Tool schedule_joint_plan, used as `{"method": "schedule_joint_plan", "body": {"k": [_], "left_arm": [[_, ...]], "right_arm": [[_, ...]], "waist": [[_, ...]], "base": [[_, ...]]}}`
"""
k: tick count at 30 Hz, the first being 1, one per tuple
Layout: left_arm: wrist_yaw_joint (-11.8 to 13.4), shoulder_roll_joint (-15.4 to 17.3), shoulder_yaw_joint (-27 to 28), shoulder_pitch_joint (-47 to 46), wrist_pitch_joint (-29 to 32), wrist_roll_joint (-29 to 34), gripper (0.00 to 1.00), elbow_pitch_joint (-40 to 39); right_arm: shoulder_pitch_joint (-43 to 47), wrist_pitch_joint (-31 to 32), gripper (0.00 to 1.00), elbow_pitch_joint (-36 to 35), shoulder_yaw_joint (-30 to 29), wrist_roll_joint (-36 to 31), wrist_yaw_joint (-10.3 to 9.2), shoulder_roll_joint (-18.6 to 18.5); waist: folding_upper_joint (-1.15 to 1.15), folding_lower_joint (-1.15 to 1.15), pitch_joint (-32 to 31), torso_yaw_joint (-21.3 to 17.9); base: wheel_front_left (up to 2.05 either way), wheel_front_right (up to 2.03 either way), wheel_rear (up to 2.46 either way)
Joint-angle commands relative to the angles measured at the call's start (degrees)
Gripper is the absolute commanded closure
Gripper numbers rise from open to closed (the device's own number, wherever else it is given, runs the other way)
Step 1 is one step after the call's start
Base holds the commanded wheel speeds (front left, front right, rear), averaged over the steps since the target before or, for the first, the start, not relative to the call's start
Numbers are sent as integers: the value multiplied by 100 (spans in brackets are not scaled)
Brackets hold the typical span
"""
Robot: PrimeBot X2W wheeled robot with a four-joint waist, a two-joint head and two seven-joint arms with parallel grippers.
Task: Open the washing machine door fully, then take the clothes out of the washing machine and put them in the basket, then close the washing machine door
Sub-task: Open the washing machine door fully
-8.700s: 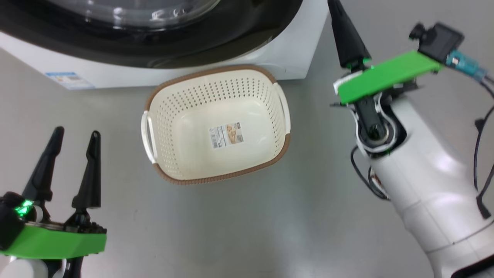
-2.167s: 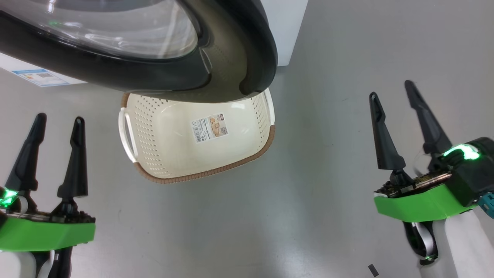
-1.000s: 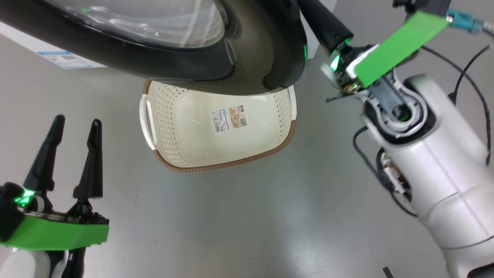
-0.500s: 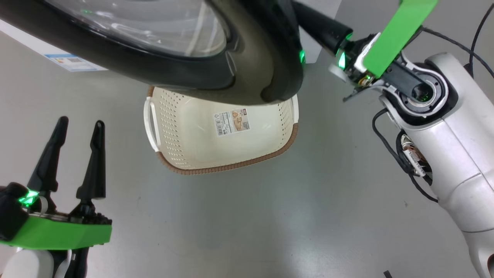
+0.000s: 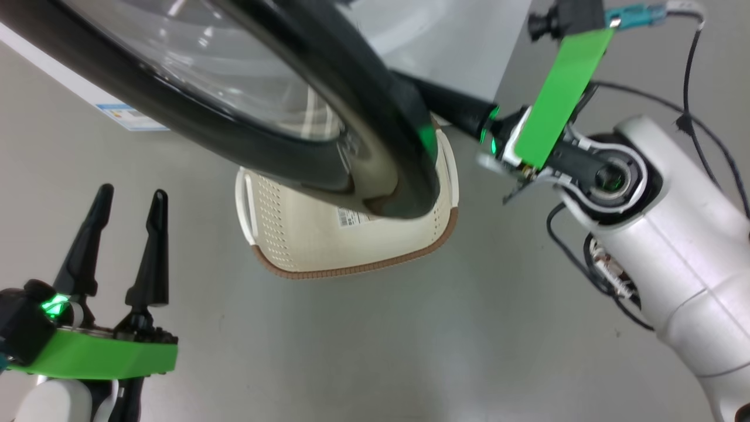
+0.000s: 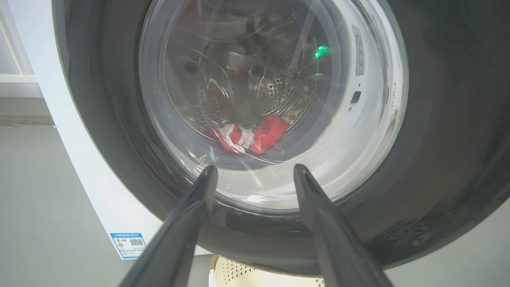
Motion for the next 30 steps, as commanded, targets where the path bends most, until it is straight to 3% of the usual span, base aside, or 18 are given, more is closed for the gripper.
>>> {"method": "schedule_joint_plan", "body": {"k": [1, 14, 30], "left_arm": [[3, 123, 222, 46, -45, 49, 0, -90], [3, -95, 241, 263, -45, 234, 0, 103], [3, -373, 59, 494, -45, 455, 0, 337]], "right_arm": [[219, 68, 100, -180, 103, -14, 44, 105], [885, 321, 100, -156, 340, 88, 44, 212], [1586, 737, 100, -9, 320, 225, 44, 611]], "waist": [[0, 0, -121, 74], [0, 0, -757, 345], [0, 0, -1463, 833]], "base": [[0, 0, 0], [0, 0, 0], [0, 0, 0]]}}
